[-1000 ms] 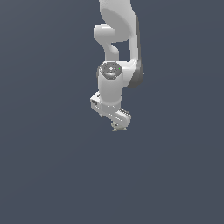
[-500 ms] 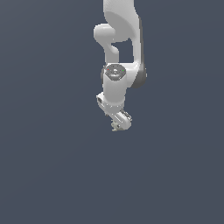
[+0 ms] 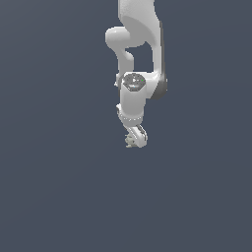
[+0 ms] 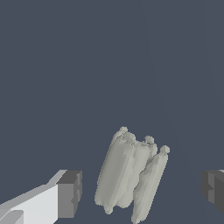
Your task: Pick up the object and move it to a goal position.
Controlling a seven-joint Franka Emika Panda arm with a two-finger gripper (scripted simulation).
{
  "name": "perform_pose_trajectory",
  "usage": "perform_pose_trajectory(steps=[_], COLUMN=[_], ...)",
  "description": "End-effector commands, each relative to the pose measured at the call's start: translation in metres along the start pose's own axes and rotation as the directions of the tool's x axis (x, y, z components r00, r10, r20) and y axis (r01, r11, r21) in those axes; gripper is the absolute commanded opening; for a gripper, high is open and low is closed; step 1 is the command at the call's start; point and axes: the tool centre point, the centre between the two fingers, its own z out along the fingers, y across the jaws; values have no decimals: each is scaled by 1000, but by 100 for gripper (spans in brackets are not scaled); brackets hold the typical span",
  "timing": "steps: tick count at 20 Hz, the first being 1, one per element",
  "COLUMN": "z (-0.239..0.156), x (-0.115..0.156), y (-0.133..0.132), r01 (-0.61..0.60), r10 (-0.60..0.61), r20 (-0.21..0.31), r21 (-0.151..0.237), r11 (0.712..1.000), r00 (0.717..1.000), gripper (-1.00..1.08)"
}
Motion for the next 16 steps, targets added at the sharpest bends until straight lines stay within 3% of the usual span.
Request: perform_pose_trajectory(steps=[1,8,16], z=[3,9,13], x=[-4,-15,-22], y=[0,2,3], r01=[-66,-223,-324], r10=[66,223,324], r20=[1,3,5], r21=[2,7,10], r11=[998,975,946], r00=[998,975,946], gripper=[100,100,100])
